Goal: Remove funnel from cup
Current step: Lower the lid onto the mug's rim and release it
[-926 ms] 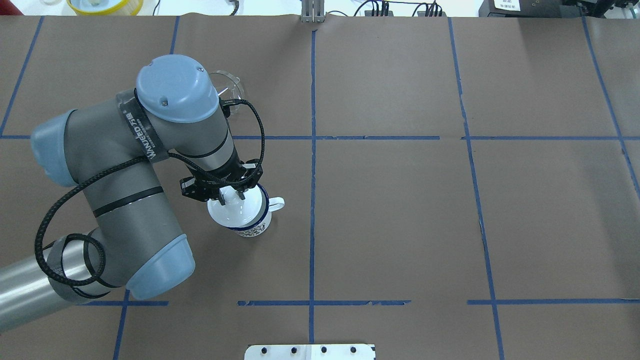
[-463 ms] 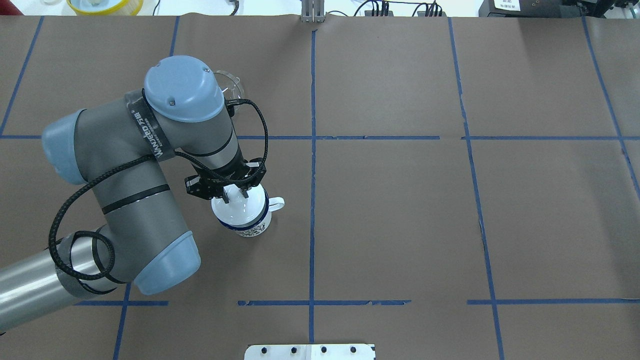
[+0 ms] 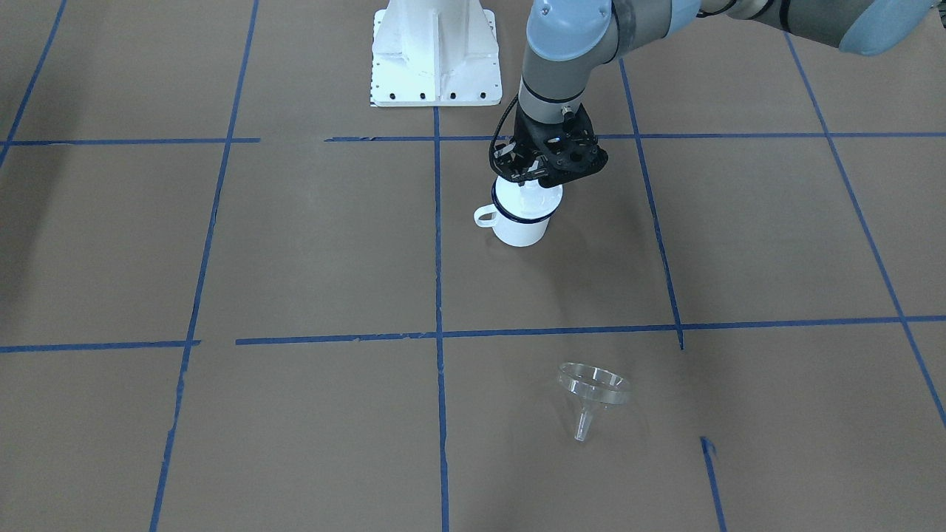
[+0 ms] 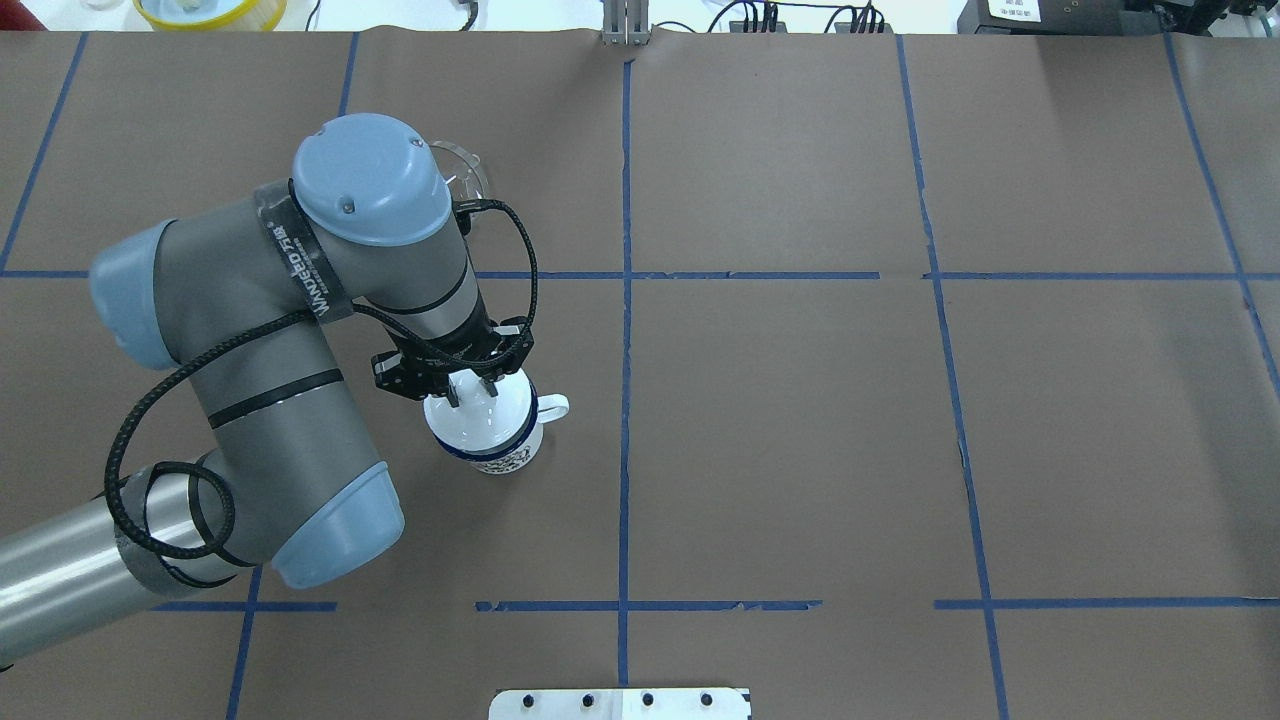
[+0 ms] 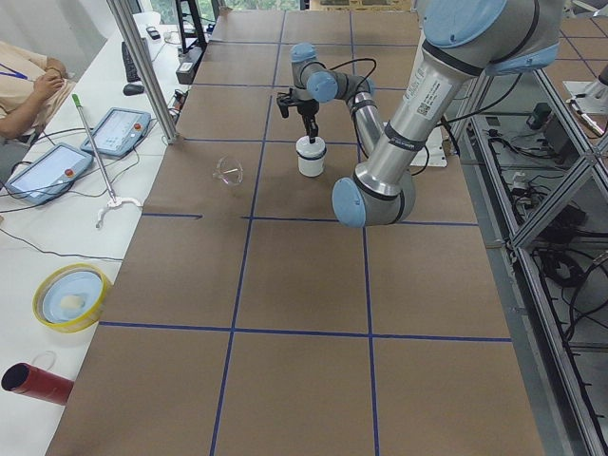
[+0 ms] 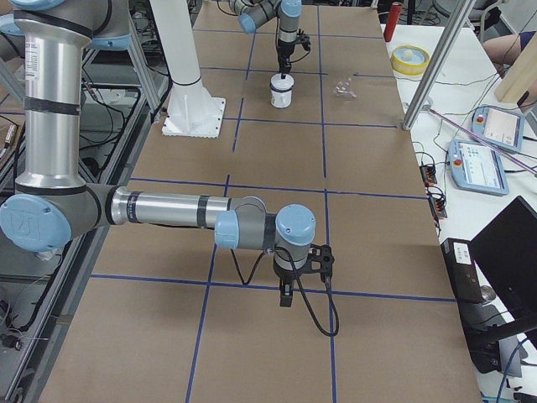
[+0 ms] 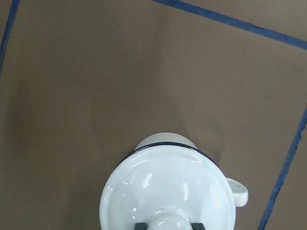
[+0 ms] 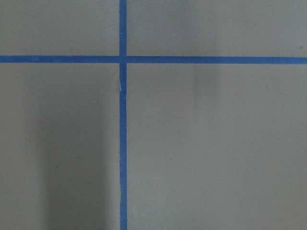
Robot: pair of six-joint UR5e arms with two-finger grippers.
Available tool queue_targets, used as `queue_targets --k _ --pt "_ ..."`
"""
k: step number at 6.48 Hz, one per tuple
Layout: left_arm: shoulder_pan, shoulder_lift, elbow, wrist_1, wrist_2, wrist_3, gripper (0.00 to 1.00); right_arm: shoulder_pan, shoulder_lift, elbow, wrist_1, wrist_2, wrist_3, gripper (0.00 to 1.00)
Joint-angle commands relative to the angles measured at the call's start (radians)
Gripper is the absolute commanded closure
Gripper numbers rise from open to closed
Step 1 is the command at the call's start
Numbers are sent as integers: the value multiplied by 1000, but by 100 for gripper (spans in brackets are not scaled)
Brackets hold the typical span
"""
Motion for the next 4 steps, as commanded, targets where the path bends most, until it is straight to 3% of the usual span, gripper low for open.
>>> queue_targets --k 1,4 --pt "0 0 7 -7 0 2 100 0 0 0 0 0 0 0" --pt "12 1 7 -9 0 1 100 0 0 0 0 0 0 0"
